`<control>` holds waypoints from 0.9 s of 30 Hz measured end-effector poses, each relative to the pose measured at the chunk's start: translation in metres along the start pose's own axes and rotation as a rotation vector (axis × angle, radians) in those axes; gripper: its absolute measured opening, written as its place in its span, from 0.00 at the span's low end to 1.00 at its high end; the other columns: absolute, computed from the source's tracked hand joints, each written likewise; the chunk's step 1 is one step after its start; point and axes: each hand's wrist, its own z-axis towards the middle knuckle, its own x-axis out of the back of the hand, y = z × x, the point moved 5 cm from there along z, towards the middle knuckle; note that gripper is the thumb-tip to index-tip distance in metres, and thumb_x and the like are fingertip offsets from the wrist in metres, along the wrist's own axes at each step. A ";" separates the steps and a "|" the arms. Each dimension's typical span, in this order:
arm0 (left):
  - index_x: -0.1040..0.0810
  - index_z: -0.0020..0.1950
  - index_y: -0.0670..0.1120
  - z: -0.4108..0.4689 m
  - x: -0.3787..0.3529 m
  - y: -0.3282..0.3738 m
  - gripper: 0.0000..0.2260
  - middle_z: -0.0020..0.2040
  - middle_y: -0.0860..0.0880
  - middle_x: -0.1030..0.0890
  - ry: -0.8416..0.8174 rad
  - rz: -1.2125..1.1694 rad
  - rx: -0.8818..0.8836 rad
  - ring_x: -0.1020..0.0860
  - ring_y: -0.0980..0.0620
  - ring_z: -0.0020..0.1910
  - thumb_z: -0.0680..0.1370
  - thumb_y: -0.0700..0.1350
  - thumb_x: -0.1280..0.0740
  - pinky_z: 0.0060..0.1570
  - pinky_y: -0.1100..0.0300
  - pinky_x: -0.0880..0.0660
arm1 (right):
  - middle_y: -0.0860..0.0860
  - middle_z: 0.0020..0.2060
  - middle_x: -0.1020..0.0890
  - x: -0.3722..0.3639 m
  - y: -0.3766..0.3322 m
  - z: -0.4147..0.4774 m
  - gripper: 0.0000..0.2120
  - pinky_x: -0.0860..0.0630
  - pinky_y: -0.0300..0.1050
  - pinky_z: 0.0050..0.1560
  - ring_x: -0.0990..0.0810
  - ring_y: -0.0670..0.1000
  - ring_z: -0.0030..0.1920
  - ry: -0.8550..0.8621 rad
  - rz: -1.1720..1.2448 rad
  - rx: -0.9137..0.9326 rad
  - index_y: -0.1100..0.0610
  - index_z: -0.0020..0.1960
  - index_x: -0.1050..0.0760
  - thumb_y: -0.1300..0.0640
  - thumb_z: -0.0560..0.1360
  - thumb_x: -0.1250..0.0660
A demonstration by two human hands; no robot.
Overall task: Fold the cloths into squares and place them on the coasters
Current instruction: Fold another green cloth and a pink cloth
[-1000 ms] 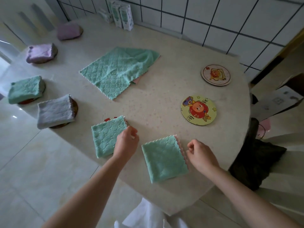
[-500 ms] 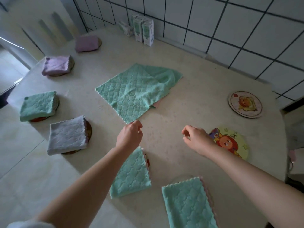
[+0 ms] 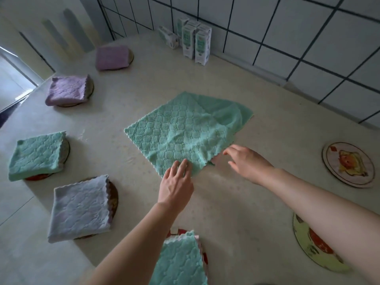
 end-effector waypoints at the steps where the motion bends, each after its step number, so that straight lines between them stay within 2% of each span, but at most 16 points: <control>1: 0.35 0.74 0.43 0.003 -0.001 0.000 0.27 0.75 0.44 0.36 0.026 0.010 -0.006 0.36 0.40 0.72 0.76 0.47 0.35 0.69 0.49 0.36 | 0.53 0.59 0.26 -0.001 0.000 0.010 0.13 0.25 0.52 0.54 0.25 0.55 0.57 -0.003 -0.034 0.021 0.58 0.62 0.30 0.60 0.78 0.39; 3: 0.25 0.65 0.39 0.008 -0.007 0.002 0.26 0.66 0.40 0.25 0.054 0.053 -0.028 0.25 0.37 0.62 0.68 0.41 0.26 0.56 0.47 0.24 | 0.53 0.58 0.25 -0.003 -0.001 0.026 0.13 0.24 0.52 0.52 0.24 0.55 0.56 -0.010 -0.075 0.053 0.58 0.61 0.30 0.61 0.78 0.39; 5: 0.21 0.59 0.36 0.012 -0.009 0.004 0.25 0.60 0.38 0.21 0.112 0.090 -0.036 0.21 0.35 0.55 0.63 0.35 0.25 0.47 0.47 0.20 | 0.53 0.58 0.26 -0.008 -0.002 0.038 0.13 0.24 0.52 0.52 0.24 0.55 0.56 -0.028 -0.090 0.083 0.58 0.62 0.30 0.60 0.78 0.38; 8: 0.20 0.58 0.37 0.016 -0.007 0.003 0.22 0.58 0.39 0.19 0.187 0.086 -0.046 0.20 0.37 0.53 0.63 0.33 0.26 0.44 0.49 0.20 | 0.52 0.58 0.26 -0.015 -0.003 0.049 0.14 0.23 0.51 0.52 0.27 0.53 0.59 -0.034 -0.150 0.144 0.58 0.62 0.30 0.56 0.78 0.37; 12: 0.18 0.52 0.41 0.019 0.004 -0.006 0.18 0.55 0.44 0.17 0.263 -0.021 -0.077 0.18 0.44 0.52 0.63 0.34 0.26 0.44 0.53 0.19 | 0.51 0.57 0.28 -0.018 0.000 0.059 0.16 0.23 0.49 0.50 0.30 0.52 0.59 -0.017 -0.212 0.188 0.57 0.60 0.30 0.49 0.76 0.35; 15: 0.17 0.49 0.45 0.024 0.017 -0.016 0.14 0.46 0.49 0.15 0.241 -0.148 0.018 0.16 0.49 0.40 0.65 0.35 0.25 0.35 0.58 0.21 | 0.51 0.55 0.28 -0.018 0.000 0.063 0.17 0.24 0.48 0.50 0.30 0.52 0.58 -0.013 -0.226 0.220 0.56 0.58 0.31 0.48 0.75 0.35; 17: 0.19 0.49 0.47 0.025 0.027 -0.024 0.08 0.41 0.50 0.16 0.216 -0.217 0.144 0.18 0.46 0.33 0.72 0.38 0.30 0.29 0.58 0.26 | 0.52 0.54 0.28 -0.017 0.001 0.066 0.16 0.25 0.48 0.50 0.30 0.53 0.56 -0.017 -0.234 0.242 0.56 0.57 0.31 0.48 0.75 0.34; 18: 0.20 0.49 0.47 0.024 0.031 -0.029 0.05 0.39 0.49 0.16 0.215 -0.260 0.204 0.19 0.45 0.33 0.76 0.40 0.33 0.29 0.58 0.29 | 0.52 0.53 0.28 -0.017 0.002 0.066 0.16 0.25 0.48 0.49 0.29 0.53 0.55 -0.019 -0.240 0.251 0.56 0.56 0.30 0.49 0.74 0.33; 20: 0.21 0.51 0.48 0.024 0.036 -0.040 0.06 0.39 0.47 0.17 0.213 -0.317 0.297 0.20 0.43 0.35 0.79 0.43 0.37 0.32 0.58 0.32 | 0.52 0.52 0.27 -0.016 0.003 0.068 0.15 0.25 0.49 0.44 0.28 0.54 0.53 -0.004 -0.269 0.261 0.56 0.56 0.30 0.55 0.72 0.30; 23: 0.22 0.52 0.51 0.024 0.040 -0.052 0.06 0.40 0.47 0.17 0.221 -0.321 0.326 0.21 0.42 0.39 0.79 0.46 0.38 0.34 0.57 0.32 | 0.51 0.50 0.27 -0.016 0.007 0.073 0.15 0.33 0.46 0.34 0.27 0.54 0.52 0.037 -0.336 0.234 0.55 0.54 0.31 0.68 0.71 0.36; 25: 0.21 0.50 0.52 0.023 0.040 -0.058 0.06 0.40 0.48 0.17 0.198 -0.306 0.342 0.21 0.42 0.39 0.78 0.48 0.38 0.34 0.58 0.32 | 0.52 0.50 0.27 -0.012 0.010 0.078 0.14 0.33 0.46 0.34 0.26 0.54 0.52 0.063 -0.337 0.202 0.56 0.53 0.31 0.69 0.71 0.38; 27: 0.21 0.49 0.51 0.021 0.040 -0.066 0.06 0.40 0.48 0.18 0.150 -0.299 0.369 0.21 0.43 0.40 0.77 0.49 0.37 0.35 0.57 0.30 | 0.52 0.50 0.26 -0.006 0.015 0.083 0.10 0.30 0.47 0.36 0.26 0.55 0.52 0.069 -0.325 0.172 0.57 0.52 0.30 0.66 0.72 0.38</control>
